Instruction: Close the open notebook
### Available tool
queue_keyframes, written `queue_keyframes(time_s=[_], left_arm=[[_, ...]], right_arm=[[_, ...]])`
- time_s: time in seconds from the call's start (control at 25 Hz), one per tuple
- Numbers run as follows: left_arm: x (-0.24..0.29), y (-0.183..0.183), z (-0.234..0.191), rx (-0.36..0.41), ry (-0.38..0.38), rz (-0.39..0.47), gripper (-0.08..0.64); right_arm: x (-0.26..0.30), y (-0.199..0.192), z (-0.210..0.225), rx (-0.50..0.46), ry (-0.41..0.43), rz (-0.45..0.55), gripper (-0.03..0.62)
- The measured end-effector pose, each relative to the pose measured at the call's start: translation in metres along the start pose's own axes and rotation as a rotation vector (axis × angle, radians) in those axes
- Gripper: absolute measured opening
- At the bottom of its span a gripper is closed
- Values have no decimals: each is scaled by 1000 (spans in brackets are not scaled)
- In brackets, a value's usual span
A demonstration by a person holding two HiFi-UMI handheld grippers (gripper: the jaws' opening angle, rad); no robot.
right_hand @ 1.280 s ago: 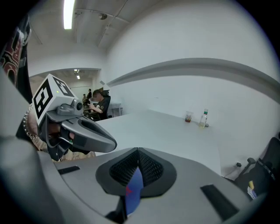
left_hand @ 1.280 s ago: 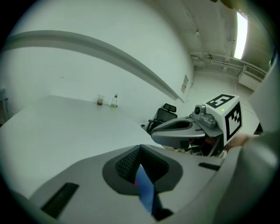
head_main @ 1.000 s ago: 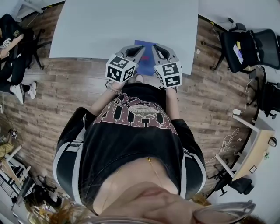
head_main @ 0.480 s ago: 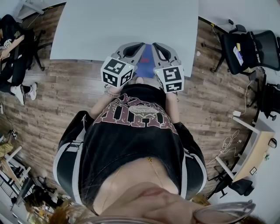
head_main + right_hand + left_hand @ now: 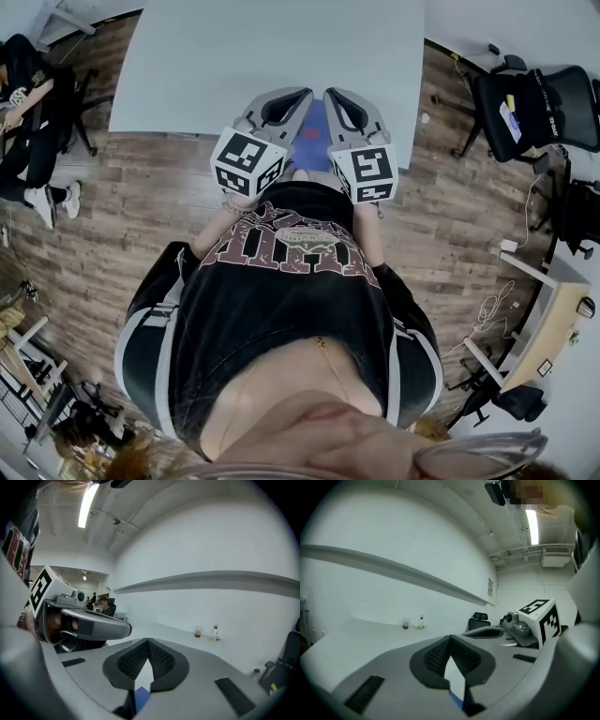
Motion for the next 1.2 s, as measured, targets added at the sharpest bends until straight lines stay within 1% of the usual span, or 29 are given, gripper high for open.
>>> queue_keyframes(time_s=[0.2, 1.2], left_arm=[[0, 4, 3, 22, 1, 0, 48], [-13, -2, 12, 25, 18, 1, 48]], right_arm=[[-3, 1, 0, 11, -10, 4, 18], [-18, 2, -12, 12, -4, -3, 18]])
Point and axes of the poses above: the fingertips, and each gripper's own axes: x forward along the fingers, z to its right, y out of its top, the point moved 6 cm from there along -x, backward along the fingers, and after that the axes turned 14 degrees about -y, right-handed, at the moved point
